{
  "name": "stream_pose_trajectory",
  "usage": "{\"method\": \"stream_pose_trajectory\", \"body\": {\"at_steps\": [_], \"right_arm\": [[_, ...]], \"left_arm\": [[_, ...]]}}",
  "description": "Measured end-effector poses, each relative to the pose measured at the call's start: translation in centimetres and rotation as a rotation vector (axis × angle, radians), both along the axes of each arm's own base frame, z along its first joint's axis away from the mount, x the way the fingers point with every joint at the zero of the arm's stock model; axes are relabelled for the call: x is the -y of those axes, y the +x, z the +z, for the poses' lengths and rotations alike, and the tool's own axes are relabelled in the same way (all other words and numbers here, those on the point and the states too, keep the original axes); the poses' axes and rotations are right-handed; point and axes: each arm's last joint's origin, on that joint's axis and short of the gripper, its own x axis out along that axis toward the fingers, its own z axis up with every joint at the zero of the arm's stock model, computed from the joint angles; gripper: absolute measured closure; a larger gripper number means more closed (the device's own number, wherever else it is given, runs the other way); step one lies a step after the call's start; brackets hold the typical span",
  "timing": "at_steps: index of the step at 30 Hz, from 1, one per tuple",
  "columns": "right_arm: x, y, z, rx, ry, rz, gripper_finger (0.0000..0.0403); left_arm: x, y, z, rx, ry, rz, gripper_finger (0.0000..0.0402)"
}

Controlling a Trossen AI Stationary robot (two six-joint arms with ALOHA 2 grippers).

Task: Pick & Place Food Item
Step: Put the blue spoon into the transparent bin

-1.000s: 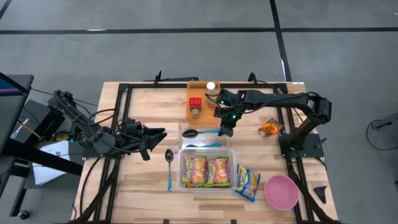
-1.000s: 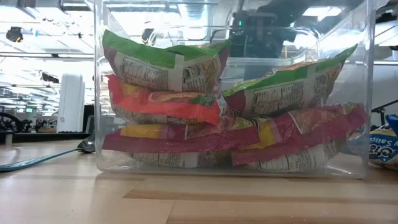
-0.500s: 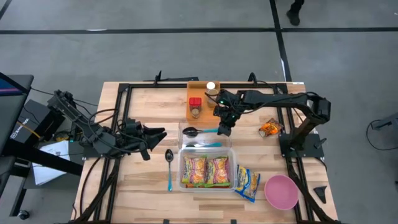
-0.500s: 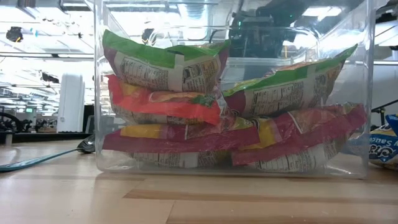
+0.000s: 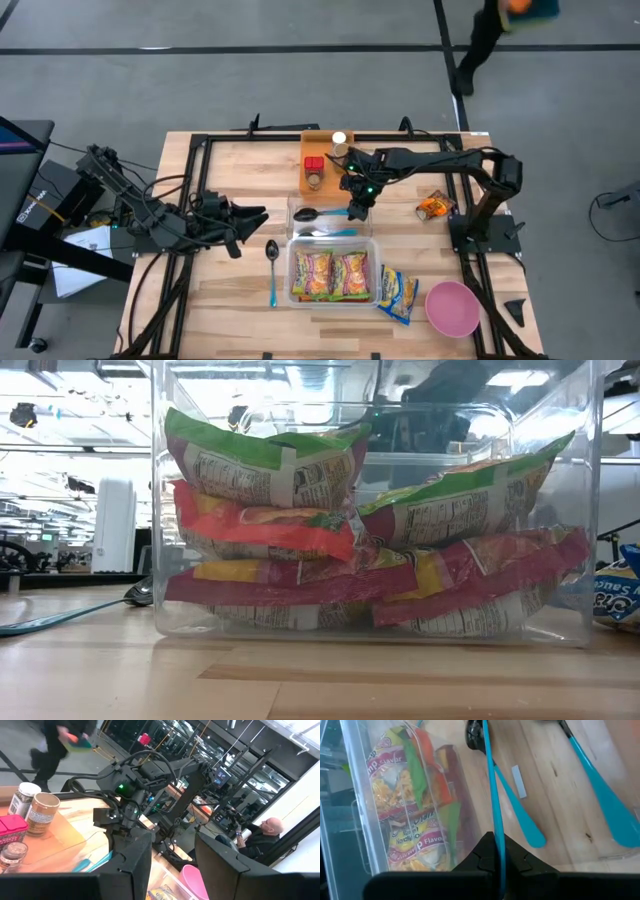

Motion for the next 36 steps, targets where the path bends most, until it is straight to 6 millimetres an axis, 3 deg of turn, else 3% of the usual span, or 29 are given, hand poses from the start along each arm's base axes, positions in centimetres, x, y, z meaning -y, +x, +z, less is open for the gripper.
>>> {"method": "stream_pose_trajectory", "body": {"at_steps": [18, 26, 36], "right_arm": [[-0.2, 0.2, 0.1, 0.02, -0.011, 0.012, 0.0354], [-0.2, 0.1, 0.4, 0.032, -0.014, 0.012, 0.0351], [0.1, -0.8, 2.4, 0.088, -0.029, -0.011, 0.035]], "left_arm": [[0.0, 0.0, 0.0, -0.001, 0.002, -0.005, 0.0257], [0.0, 0.0, 0.0, -0.002, 0.003, -0.005, 0.0257], [0.0, 0.0, 0.0, -0.003, 0.005, -0.005, 0.0257]]}}
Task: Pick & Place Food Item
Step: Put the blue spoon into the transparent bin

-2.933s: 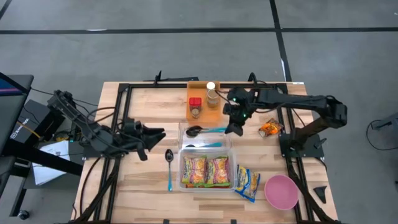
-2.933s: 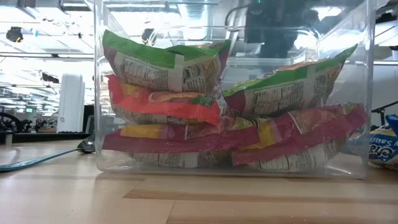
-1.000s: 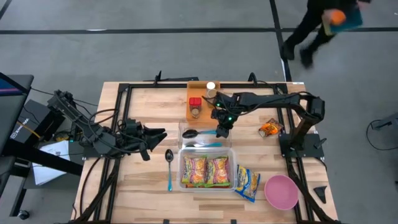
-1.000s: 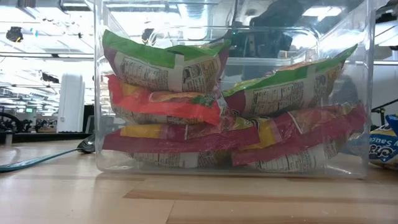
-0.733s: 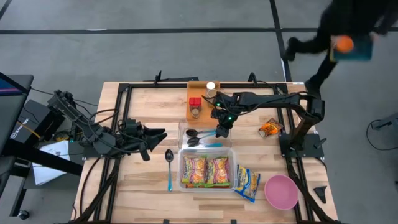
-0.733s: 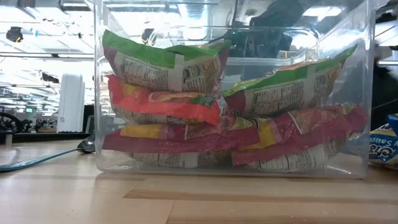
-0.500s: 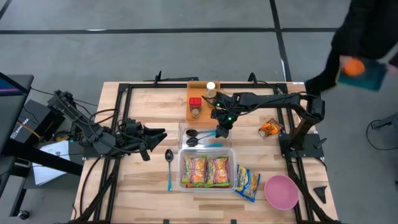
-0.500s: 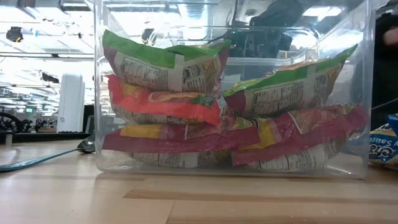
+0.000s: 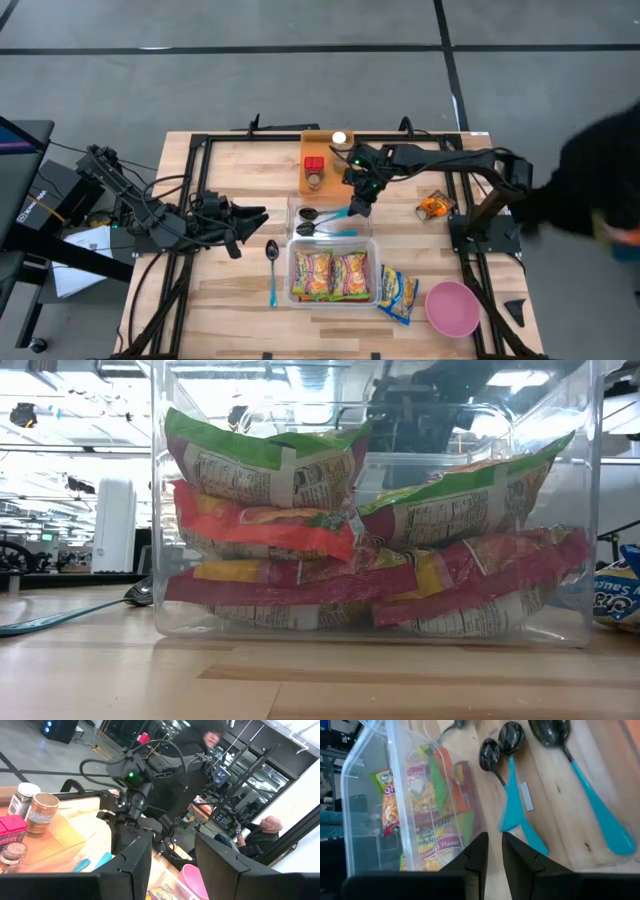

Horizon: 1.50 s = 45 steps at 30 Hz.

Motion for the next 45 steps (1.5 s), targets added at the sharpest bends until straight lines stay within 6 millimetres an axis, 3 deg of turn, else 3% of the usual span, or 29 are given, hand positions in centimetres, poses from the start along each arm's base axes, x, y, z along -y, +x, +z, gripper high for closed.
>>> {"method": "stream_pose_trajectory", "body": {"at_steps": [16, 27, 32, 38, 45], "right_arm": [[-0.6, -3.0, 4.8, 0.098, -0.027, -0.027, 0.035], [-4.6, -6.2, 12.1, 0.427, -0.115, -0.085, 0.0351], [-5.9, -7.0, 14.6, 0.582, -0.147, -0.149, 0.0351], [-6.9, -7.6, 15.2, 0.606, -0.133, -0.147, 0.0351], [-8.1, -7.4, 15.1, 0.604, -0.132, -0.116, 0.0351]], "left_arm": [[0.0, 0.0, 0.0, -0.001, 0.001, 0.001, 0.0257], [0.0, 0.0, 0.0, 0.0, 0.0, -0.006, 0.0257], [0.4, 0.1, -0.2, -0.022, 0.002, -0.131, 0.0257], [1.4, 0.8, -1.9, -0.114, -0.11, -0.307, 0.0257], [3.5, 2.0, -6.2, -0.387, -0.388, -0.424, 0.0257]]}}
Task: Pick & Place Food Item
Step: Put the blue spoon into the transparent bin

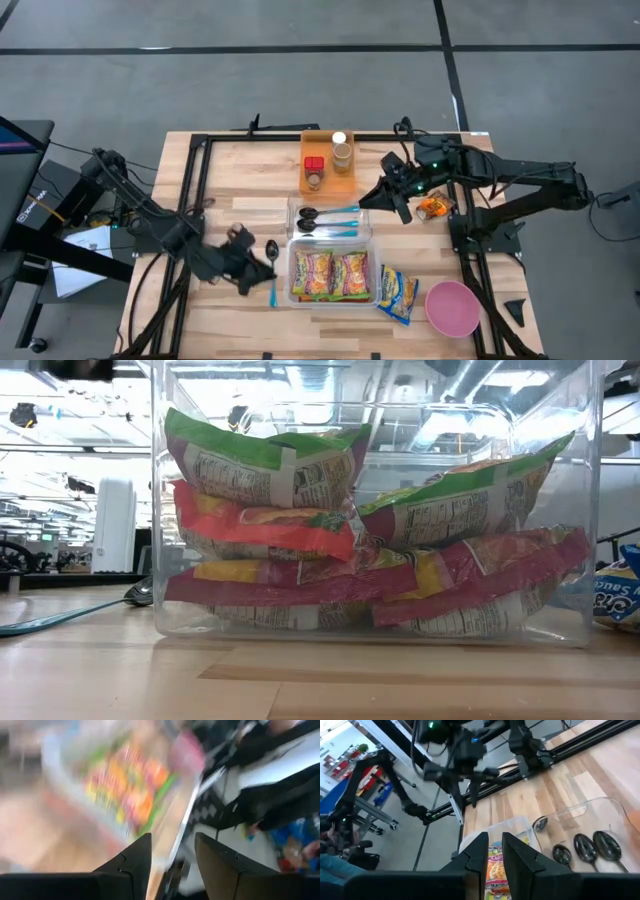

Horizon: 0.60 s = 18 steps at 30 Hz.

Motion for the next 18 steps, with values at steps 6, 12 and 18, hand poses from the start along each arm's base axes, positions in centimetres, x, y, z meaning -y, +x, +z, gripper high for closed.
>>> {"method": "stream_pose_trajectory", "body": {"at_steps": [6, 12, 18], "right_arm": [[-0.4, 0.1, 0.0, -0.002, -0.008, -0.002, 0.0351], [-0.4, 0.1, 0.0, -0.005, 0.002, -0.007, 0.0351], [-0.4, 0.1, 0.0, -0.004, 0.002, -0.007, 0.0351]], "left_arm": [[1.8, 0.1, -4.2, -0.283, -0.079, 0.056, 0.0257], [2.1, 0.6, -8.3, -0.503, -0.144, 0.327, 0.0258], [1.7, 1.8, -11.2, -0.584, -0.164, 0.5, 0.0276]]}}
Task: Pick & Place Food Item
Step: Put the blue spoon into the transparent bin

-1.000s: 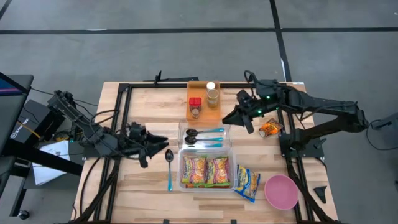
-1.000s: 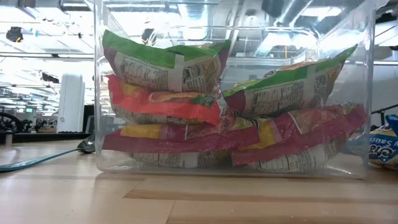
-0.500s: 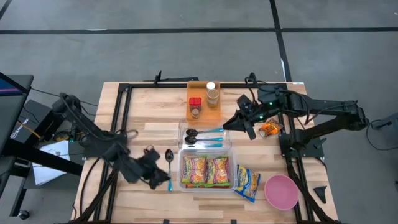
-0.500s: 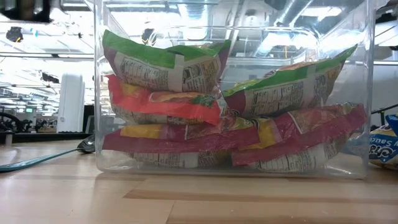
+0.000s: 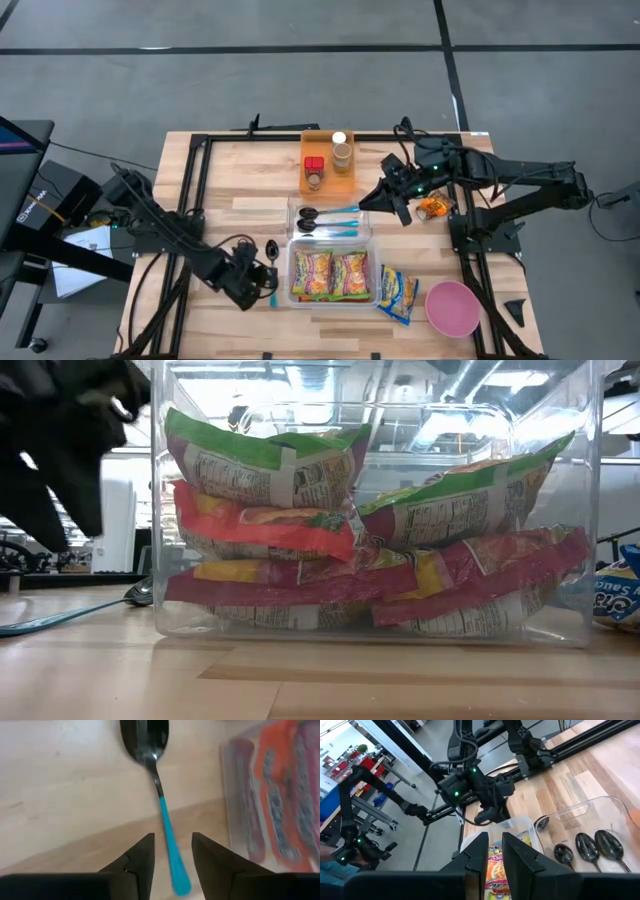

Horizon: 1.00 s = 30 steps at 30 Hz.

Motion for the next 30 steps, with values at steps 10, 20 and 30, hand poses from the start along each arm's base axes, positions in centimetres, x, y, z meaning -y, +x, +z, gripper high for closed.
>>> {"method": "stream_pose_trajectory", "body": {"at_steps": [10, 20, 30], "right_arm": [[0.0, 0.0, 0.0, -0.005, 0.0, 0.0, 0.0351], [0.0, 0.0, -0.1, -0.009, -0.002, 0.0, 0.0351], [0.0, 0.0, -0.1, -0.009, -0.003, 0.001, 0.0351]], "left_arm": [[-1.2, 1.3, -1.1, -0.028, 0.024, 0.068, 0.0313], [-1.8, 2.1, -2.5, -0.062, 0.053, 0.104, 0.0315], [-1.8, 2.6, -3.8, -0.088, 0.057, 0.11, 0.0315]]}}
